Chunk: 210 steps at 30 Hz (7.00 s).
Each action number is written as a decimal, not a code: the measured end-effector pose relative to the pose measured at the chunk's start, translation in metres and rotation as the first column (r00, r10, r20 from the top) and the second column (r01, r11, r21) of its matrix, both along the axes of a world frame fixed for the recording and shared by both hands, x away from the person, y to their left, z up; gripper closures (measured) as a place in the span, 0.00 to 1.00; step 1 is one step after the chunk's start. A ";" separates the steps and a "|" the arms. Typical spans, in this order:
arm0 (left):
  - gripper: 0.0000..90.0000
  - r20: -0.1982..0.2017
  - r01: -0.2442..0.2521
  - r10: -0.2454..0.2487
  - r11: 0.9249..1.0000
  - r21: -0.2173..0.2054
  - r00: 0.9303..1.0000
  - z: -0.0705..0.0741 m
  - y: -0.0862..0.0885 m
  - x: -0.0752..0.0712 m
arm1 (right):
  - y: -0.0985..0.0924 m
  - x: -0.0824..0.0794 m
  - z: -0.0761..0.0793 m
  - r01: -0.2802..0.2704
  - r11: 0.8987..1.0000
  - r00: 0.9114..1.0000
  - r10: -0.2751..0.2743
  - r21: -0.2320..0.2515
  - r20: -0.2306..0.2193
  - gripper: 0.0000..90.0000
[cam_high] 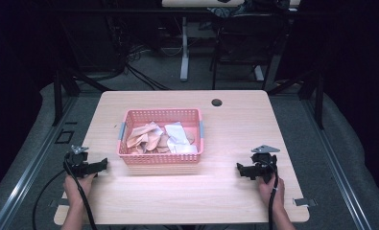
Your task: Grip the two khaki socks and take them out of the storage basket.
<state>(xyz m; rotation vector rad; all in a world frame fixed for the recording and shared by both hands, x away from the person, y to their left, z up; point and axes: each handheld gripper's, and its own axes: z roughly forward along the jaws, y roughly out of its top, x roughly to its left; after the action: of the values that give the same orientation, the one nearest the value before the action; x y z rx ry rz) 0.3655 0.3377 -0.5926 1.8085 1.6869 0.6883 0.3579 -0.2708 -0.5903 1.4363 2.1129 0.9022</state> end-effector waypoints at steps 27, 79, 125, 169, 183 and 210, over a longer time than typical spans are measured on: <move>0.00 -0.008 0.038 -0.038 0.999 -0.027 0.999 0.027 0.001 -0.003 | -0.001 0.001 0.000 -0.007 1.000 1.000 0.007 -0.005 -0.003 0.00; 0.00 -0.199 0.345 -0.338 0.939 -0.003 0.920 0.147 -0.091 0.089 | -0.001 0.000 0.000 -0.010 1.000 1.000 0.010 -0.003 0.002 0.00; 0.82 -0.442 0.420 -0.376 0.908 0.001 0.814 0.096 -0.143 0.136 | -0.001 0.000 0.000 -0.010 1.000 1.000 0.010 -0.001 0.006 0.00; 0.94 -0.345 0.442 -0.415 0.897 0.001 0.842 0.173 -0.149 0.127 | -0.001 0.000 0.000 -0.014 1.000 1.000 0.014 -0.011 0.001 0.00; 0.94 -0.317 0.436 -0.413 0.900 0.002 0.854 0.199 -0.144 0.125 | -0.001 0.000 0.000 -0.011 1.000 1.000 0.011 -0.008 0.004 0.00; 0.94 -0.271 0.392 -0.373 0.920 0.019 0.887 0.230 -0.115 0.115 | -0.001 0.000 0.000 -0.014 1.000 1.000 0.014 -0.011 0.002 0.00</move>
<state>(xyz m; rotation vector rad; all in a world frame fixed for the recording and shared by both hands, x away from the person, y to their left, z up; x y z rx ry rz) 0.4802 0.2230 -0.3625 2.2824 1.4028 0.3531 0.3583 -0.2719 -0.5905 1.4158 2.1256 0.8964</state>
